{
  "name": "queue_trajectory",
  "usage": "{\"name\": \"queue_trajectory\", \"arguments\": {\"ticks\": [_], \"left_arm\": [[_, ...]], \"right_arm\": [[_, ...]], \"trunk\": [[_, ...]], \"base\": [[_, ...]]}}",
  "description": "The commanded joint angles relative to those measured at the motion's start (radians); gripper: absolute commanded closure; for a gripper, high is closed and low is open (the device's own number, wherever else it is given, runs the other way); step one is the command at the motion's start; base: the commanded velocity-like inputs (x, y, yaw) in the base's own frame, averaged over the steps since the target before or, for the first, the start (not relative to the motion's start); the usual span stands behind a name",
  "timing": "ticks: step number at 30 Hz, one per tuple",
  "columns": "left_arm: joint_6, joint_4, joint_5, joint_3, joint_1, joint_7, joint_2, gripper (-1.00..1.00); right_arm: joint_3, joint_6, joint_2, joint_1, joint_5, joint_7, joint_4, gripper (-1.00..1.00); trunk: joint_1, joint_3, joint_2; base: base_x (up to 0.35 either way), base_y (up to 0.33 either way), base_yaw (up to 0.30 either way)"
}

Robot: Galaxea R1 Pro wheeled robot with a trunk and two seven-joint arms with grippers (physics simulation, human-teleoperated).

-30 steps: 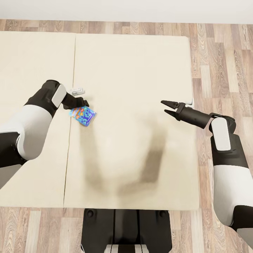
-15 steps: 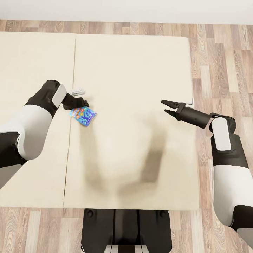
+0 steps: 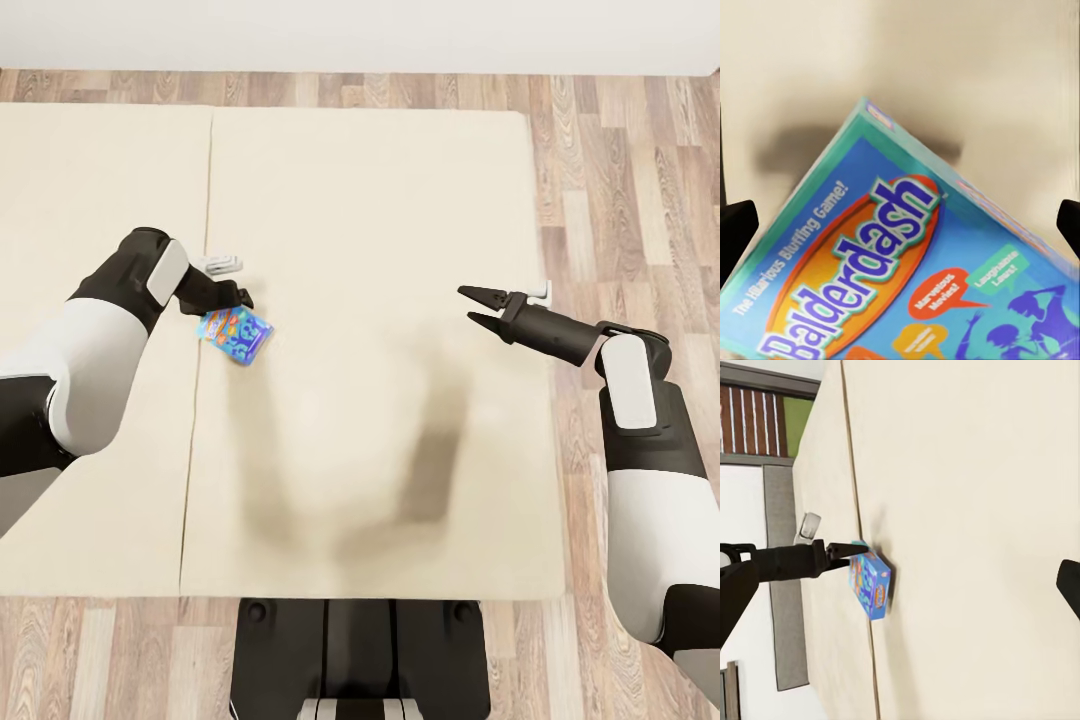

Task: Put all the toys in the child's room - the three board games (two on the bed and one on the table), the two jigsaw puzzles on the table, and the tennis ball on the table - inside the toy box on the table in the child's room.

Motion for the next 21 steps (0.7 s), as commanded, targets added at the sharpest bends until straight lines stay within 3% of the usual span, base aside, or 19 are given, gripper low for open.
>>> {"name": "queue_trajectory", "arguments": {"ticks": [1,21], "left_arm": [[0.004,-0.001,0.007,0.004,0.0,0.004,0.0,-1.0],[-0.008,0.002,0.001,0.001,0.005,0.011,-0.002,-1.0]], "right_arm": [[-0.001,0.004,0.0,-0.001,0.009,0.01,0.0,-1.0],[0.001,0.004,0.0,0.001,0.011,0.01,-0.001,-1.0]], "trunk": [[0.0,0.0,-0.001],[0.0,0.016,-0.001]], "base": [[0.0,0.0,-0.038],[0.0,0.0,-0.004]]}}
